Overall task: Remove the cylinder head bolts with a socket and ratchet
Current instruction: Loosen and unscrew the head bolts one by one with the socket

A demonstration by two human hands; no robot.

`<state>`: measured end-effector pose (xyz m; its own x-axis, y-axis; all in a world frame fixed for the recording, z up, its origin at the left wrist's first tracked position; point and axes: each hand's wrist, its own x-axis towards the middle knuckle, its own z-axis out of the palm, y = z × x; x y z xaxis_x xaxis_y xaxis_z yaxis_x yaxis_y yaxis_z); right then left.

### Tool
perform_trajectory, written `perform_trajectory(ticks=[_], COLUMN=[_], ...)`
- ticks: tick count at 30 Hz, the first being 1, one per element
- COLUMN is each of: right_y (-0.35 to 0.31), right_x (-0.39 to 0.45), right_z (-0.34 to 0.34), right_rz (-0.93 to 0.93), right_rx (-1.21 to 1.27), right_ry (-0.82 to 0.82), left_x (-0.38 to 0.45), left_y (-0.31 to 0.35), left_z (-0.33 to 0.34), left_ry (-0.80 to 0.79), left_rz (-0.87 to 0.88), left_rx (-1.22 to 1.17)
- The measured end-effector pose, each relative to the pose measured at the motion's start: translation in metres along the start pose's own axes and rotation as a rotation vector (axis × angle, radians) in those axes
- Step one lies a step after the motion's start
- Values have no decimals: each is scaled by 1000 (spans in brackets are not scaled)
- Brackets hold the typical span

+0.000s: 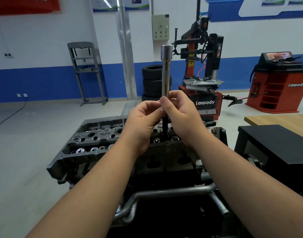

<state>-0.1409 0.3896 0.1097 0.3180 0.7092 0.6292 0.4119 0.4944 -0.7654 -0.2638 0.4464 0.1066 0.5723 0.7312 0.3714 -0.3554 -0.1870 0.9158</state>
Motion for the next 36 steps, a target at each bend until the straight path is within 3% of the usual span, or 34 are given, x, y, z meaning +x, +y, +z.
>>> perform_trajectory(ticks=[8,30,36], right_y=[1,0,2], right_x=[1,0,1], right_z=[-2,0,-2], right_rz=[7,-12,18], right_rx=[-14,25,-5], right_ry=[33,-5,18], left_x=[5,1,5], left_y=[-1,-2,-2], left_z=[-2,0,-1], left_ry=[-30,16,-15], left_rz=[-63,11,-55], left_rx=[-38,9,-28])
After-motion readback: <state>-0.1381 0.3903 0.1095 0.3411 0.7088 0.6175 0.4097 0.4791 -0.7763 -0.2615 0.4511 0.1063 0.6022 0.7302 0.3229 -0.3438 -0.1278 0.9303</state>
